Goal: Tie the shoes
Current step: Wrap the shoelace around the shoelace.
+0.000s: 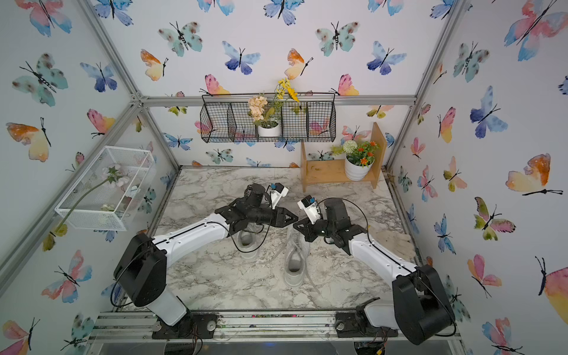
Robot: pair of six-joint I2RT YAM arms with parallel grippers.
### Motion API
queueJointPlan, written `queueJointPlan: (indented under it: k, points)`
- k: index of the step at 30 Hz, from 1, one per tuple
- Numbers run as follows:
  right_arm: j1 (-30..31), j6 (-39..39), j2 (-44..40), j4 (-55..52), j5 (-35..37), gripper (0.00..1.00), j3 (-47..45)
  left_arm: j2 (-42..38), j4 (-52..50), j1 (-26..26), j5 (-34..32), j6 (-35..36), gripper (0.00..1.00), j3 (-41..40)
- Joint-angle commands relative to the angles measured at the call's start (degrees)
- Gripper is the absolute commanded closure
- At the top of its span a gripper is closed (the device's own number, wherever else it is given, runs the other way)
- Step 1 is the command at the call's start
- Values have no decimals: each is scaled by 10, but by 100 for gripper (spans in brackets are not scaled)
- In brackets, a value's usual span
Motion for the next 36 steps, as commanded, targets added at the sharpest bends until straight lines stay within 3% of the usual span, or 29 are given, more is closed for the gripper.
queueJointPlan:
  k: [1,8,14,19,20,22,28,31,36]
  points:
    - [1,-3,3,-3,-19,98,-7,10,-4,-8,11,7,67,12]
    - [1,4,1,4,-23,98,-10,19,-24,-10,-15,13,68,19]
    - [1,12,-5,15,-26,98,-11,26,-38,-12,-28,19,76,23]
    - [1,20,-13,16,-21,97,-12,25,-38,-12,-29,21,95,17]
    - [1,20,-16,8,-18,95,-10,23,-38,-12,-32,22,100,16]
    - [0,16,-30,-28,3,86,-4,17,-39,-12,-40,23,100,12]
    - [0,39,-129,-155,101,44,-27,1,-47,-11,-51,31,100,5]
    - [0,91,-171,-172,98,39,-59,-6,-48,-11,-51,33,100,0]
    - [0,141,-181,-155,45,40,-121,-12,-49,-9,-73,35,100,-3]
